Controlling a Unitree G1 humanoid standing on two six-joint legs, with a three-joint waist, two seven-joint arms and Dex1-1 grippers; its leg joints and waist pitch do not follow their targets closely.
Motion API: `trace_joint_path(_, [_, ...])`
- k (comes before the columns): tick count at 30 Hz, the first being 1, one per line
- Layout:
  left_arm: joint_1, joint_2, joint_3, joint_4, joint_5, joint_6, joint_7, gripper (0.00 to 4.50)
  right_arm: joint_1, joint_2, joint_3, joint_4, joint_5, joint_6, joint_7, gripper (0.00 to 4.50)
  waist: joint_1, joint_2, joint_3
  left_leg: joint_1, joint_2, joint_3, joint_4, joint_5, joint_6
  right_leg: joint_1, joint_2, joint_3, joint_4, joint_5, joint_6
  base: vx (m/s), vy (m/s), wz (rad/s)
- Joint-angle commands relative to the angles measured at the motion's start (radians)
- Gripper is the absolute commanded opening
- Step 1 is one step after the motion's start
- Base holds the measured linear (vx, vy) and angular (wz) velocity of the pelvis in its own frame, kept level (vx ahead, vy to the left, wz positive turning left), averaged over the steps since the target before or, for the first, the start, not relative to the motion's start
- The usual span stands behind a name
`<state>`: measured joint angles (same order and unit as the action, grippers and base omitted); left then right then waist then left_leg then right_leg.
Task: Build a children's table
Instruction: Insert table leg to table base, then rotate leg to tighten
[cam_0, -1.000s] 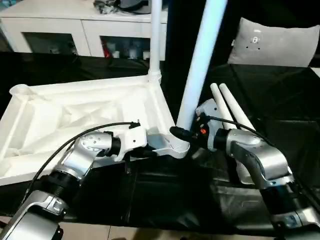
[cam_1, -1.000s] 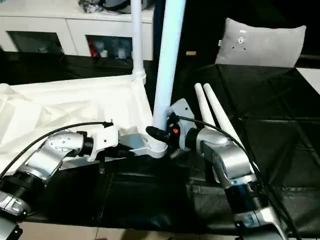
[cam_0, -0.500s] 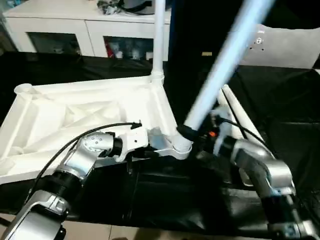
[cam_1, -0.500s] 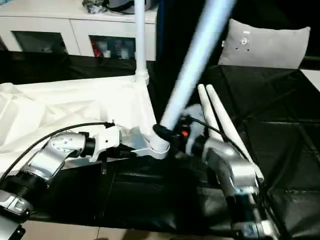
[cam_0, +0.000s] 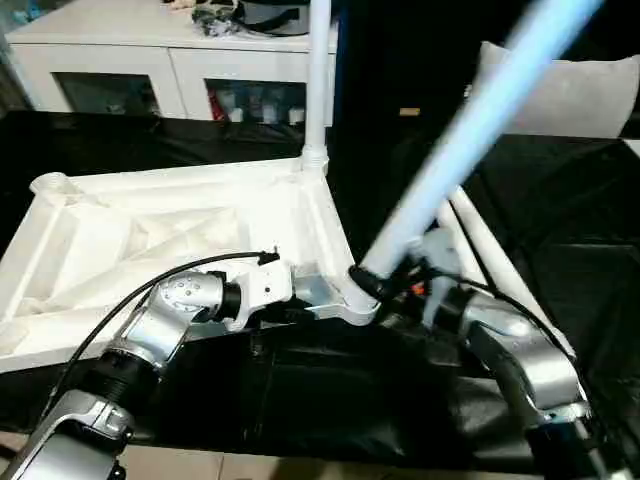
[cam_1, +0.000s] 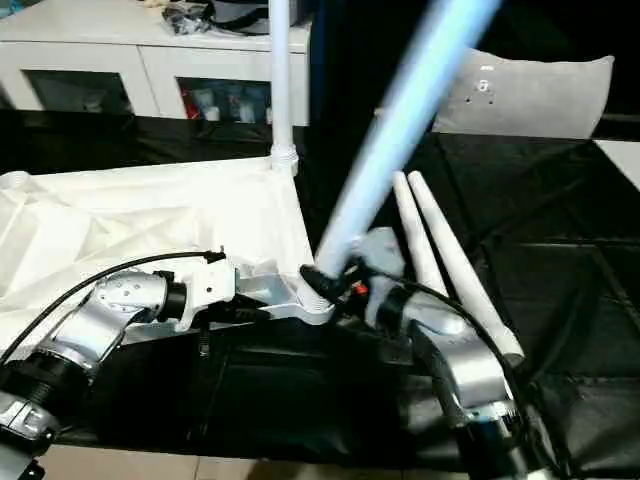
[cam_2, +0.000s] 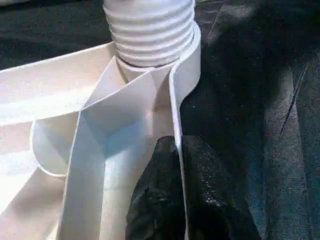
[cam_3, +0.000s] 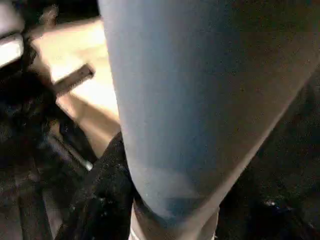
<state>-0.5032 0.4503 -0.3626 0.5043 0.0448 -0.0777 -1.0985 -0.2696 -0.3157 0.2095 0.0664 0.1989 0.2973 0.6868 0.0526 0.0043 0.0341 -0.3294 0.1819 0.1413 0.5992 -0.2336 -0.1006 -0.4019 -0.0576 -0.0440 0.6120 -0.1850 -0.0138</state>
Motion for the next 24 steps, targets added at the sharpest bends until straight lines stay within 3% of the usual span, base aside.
trace_joint_path(1, [0.004,0.021,-0.011,-0.01,0.032,-0.019,-0.005,0.0,0.035,-0.031,0.05,0.114,-0.08,0.058,0.004,1.88,0.0,0.004,-0.037,-0.014,0.031,0.002,-0.084,-0.192,0.005,0.05,-0.071,0.047,-0.088,-0.36,-0.14,0.0,0.0,0.0])
trace_joint_path(5, [-0.016,0.024,-0.024,0.008,0.043,-0.036,-0.023,0.0,-0.006,-0.059,0.101,0.164,-0.094,0.081,0.066,1.88,-0.005,-0.001,-0.039,-0.014,0.035,-0.001,-0.087,-0.216,0.005,0.05,-0.071,0.046,-0.087,-0.351,-0.143,0.0,0.0,0.0])
trace_joint_path(9, [-0.038,0.025,-0.034,0.029,0.048,-0.052,-0.04,0.0,-0.031,-0.061,0.119,0.21,-0.096,0.077,0.105,1.88,-0.01,-0.004,-0.041,-0.015,0.034,0.0,-0.085,-0.214,0.009,0.052,-0.07,0.047,-0.084,-0.302,-0.168,0.0,0.0,0.0])
trace_joint_path(10, [-0.068,0.022,-0.041,0.066,0.053,-0.069,-0.059,0.0,-0.062,-0.05,0.116,0.253,-0.074,0.085,0.141,1.88,-0.012,-0.012,-0.038,-0.016,0.033,0.002,-0.085,-0.222,0.013,0.05,-0.07,0.047,-0.088,-0.318,-0.166,0.0,0.0,0.0])
trace_joint_path(13, [-0.098,0.021,-0.049,0.101,0.065,-0.082,-0.073,0.0,-0.087,-0.047,0.128,0.278,-0.07,0.092,0.175,1.88,-0.016,-0.008,-0.033,-0.01,0.033,-0.001,-0.087,-0.275,0.011,0.044,-0.073,0.046,-0.097,-0.43,-0.145,0.0,0.0,0.0])
trace_joint_path(15, [-0.107,0.02,-0.046,0.113,0.065,-0.084,-0.075,0.0,-0.091,-0.047,0.137,0.278,-0.067,0.096,0.189,1.88,-0.017,-0.011,-0.033,-0.009,0.034,-0.003,-0.088,-0.28,0.011,0.043,-0.075,0.045,-0.101,-0.466,-0.128,0.0,0.0,0.0])
trace_joint_path(17, [-0.117,0.023,-0.041,0.129,0.06,-0.086,-0.079,0.0,-0.095,-0.036,0.145,0.278,-0.052,0.108,0.209,1.88,-0.016,-0.015,-0.033,-0.014,0.037,-0.003,-0.091,-0.255,0.012,0.045,-0.074,0.046,-0.098,-0.429,-0.129,0.0,0.0,0.0])
trace_joint_path(22, [-0.118,0.037,-0.037,0.136,0.05,-0.089,-0.094,0.0,-0.102,-0.017,0.154,0.303,-0.061,0.098,0.223,1.88,-0.018,-0.013,-0.036,-0.016,0.038,-0.001,-0.092,-0.226,0.007,0.049,-0.072,0.046,-0.083,-0.293,-0.18,0.0,0.0,0.0])
trace_joint_path(24, [-0.114,0.042,-0.033,0.135,0.044,-0.082,-0.097,0.0,-0.107,-0.009,0.155,0.317,-0.064,0.092,0.223,1.88,-0.018,-0.017,-0.034,-0.016,0.038,0.0,-0.092,-0.239,0.007,0.05,-0.074,0.046,-0.086,-0.316,-0.179,0.0,0.0,0.0])
